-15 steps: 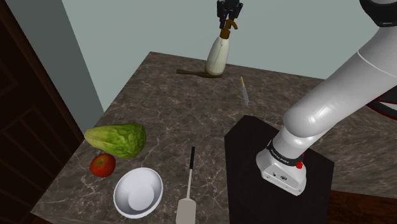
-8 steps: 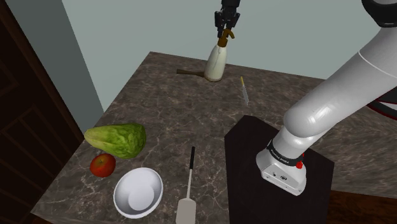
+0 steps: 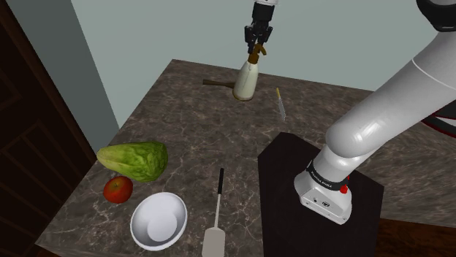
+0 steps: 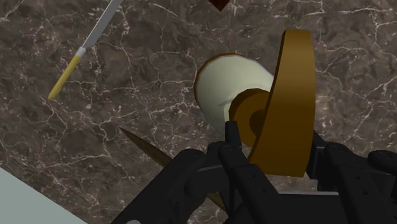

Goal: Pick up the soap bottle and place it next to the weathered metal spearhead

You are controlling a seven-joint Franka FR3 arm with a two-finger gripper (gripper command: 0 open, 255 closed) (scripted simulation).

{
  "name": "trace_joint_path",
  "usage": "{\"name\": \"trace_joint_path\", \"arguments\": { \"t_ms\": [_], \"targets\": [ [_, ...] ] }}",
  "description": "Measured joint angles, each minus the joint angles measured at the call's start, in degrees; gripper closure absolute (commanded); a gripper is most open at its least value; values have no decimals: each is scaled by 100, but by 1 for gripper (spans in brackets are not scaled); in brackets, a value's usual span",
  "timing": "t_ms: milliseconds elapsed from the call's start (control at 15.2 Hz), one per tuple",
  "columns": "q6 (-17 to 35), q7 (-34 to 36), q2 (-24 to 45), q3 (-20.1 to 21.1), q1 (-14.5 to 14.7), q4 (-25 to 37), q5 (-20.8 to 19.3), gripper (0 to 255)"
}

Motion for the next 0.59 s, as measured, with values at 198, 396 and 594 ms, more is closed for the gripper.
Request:
{"name": "trace_joint_path", "arguments": {
  "t_ms": [198, 396, 594],
  "targets": [
    [240, 6, 24, 10, 7, -214, 4, 255],
    [459, -13, 66, 4, 2, -394, 3, 255],
    [686, -12, 84, 10, 6, -602, 6, 255]
  ]
}}
